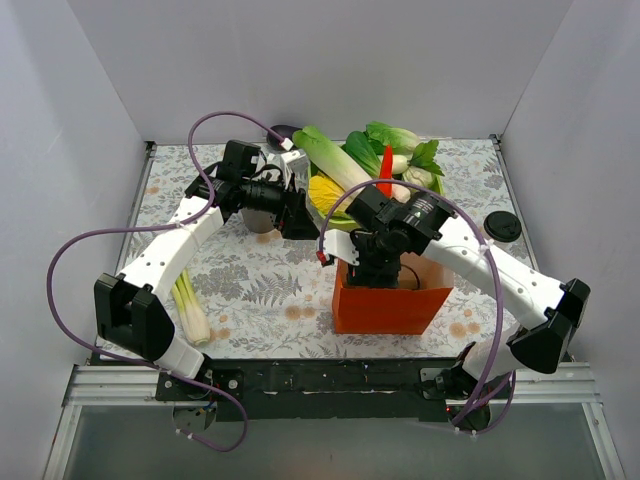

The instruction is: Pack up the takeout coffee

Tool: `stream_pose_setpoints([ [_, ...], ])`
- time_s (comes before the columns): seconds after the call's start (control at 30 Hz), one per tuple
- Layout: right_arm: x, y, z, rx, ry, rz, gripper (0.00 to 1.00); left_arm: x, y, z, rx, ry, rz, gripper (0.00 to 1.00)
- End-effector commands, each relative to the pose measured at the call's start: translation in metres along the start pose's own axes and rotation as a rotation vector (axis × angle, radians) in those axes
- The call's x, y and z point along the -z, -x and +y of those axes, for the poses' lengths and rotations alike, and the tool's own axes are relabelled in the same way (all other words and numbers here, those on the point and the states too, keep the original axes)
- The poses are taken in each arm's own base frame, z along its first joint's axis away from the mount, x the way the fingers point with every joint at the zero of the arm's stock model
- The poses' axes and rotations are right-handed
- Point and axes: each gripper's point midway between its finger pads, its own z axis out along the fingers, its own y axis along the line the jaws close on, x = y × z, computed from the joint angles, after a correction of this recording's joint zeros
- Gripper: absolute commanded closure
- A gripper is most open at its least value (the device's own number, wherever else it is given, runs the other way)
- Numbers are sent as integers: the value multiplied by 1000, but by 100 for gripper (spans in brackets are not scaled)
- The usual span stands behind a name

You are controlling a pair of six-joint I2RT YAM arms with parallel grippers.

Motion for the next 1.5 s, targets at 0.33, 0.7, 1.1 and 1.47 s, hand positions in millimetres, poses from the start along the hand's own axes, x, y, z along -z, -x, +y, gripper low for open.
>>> stream_pose_setpoints([
  [0.33,68,27,-11,-12,-156,-190,26,1,67,-29,-147,-127,-144,18],
  [0.7,167,36,-41,58,-527,-391,26,-43,74,-37,-238,-186,-87,18],
  [1.1,257,19,-110,-135,-946,-563,26,-104,50,-43,-290,-224,65,26],
  [1.47,254,-10,-144,-278,-1061,-560,29,-103,43,-42,-345,-172,111,69],
])
